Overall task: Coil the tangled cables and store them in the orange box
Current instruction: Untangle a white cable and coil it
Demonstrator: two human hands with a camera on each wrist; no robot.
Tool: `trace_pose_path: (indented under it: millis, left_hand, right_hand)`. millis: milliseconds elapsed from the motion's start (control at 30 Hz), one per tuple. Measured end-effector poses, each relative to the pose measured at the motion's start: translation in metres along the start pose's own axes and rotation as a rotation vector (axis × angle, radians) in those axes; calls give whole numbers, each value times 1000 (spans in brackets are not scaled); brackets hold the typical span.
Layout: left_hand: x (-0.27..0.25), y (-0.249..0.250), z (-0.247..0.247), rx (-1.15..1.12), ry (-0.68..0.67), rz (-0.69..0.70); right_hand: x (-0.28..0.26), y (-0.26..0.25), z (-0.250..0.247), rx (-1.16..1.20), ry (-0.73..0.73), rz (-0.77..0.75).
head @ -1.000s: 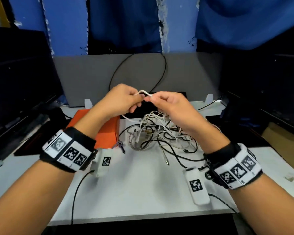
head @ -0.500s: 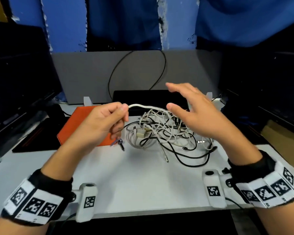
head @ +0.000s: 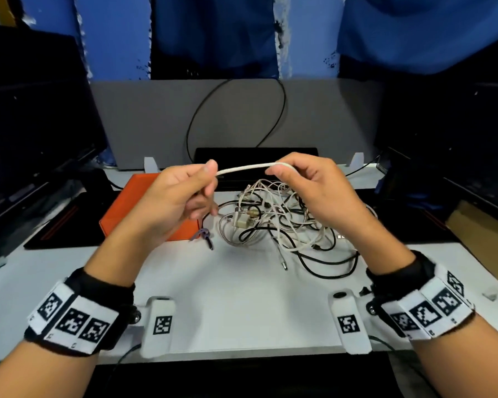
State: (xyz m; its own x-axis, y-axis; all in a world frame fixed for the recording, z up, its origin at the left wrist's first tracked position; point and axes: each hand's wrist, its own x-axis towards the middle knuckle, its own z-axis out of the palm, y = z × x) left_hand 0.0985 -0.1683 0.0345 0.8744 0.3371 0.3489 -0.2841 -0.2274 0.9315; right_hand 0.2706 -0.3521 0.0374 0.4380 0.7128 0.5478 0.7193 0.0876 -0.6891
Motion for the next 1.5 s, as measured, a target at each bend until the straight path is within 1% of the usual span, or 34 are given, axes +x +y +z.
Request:
trace_pose_path:
  millis: [33, 133, 200, 300, 400, 500, 567, 633, 733, 800, 833, 900, 1000, 1067, 1133, 1167, 1200, 1233, 1333, 1400, 1500]
  left_hand:
    - [1, -2, 0, -76, -3, -15]
    - [5, -8, 8, -236, -3, -60]
    - [7, -10, 13, -376, 5, -82]
    - [9, -8, 15, -559, 10, -55]
    - [12, -7, 12, -550, 23, 11]
    - [13, -7, 11, -491, 18, 51]
    - [14, -5, 10, -476, 0, 73]
    - [14, -2, 10, -465, -21, 89]
    - [12, -1, 11, -396, -3, 99]
    - [13, -2, 13, -369, 52, 108]
    - [14, -1, 12, -397, 89, 116]
    - [16, 1, 9, -537, 167, 129]
    - [19, 3, 4, -773, 260, 145]
    - [19, 4, 4, -850, 283, 168]
    - [17, 7, 7, -875, 292, 193]
    - [16, 8, 7, -877, 293, 205]
    - [15, 10, 7, -871, 291, 217]
    - [14, 13, 6, -849, 287, 231]
    - [11, 16, 7, -669, 255, 269]
    - [10, 14, 16, -482, 242, 286]
    - [11, 2, 29, -82, 210, 331]
  right_hand:
    - [1, 4, -2, -14, 10, 20]
    - [4, 14, -2, -89, -22, 86]
    - [6, 17, 1, -131, -33, 92]
    - [6, 20, 9, -145, -89, 92]
    - [4, 22, 16, -163, -220, 88]
    - [0, 18, 19, -78, -330, 106]
    - [-1, 15, 20, -36, -352, 93]
    - [-1, 15, 22, -53, -356, 77]
    - [0, 18, 23, -50, -337, 117]
    - [1, 19, 21, 32, -283, 180]
    - [2, 19, 19, 97, -251, 218]
    - [3, 18, 16, 275, -206, 270]
    - [4, 15, 13, 531, -193, 292]
    - [6, 11, 14, 713, -187, 291]
    - [6, 5, 16, 901, -187, 309]
    - [6, 3, 16, 945, -199, 319]
    - [4, 3, 16, 925, -215, 326]
    - [3, 3, 16, 846, -237, 322]
    - [-4, 4, 20, 458, -329, 238]
    - [-8, 0, 27, 277, -375, 169]
    - [-9, -4, 36, 164, -432, 82]
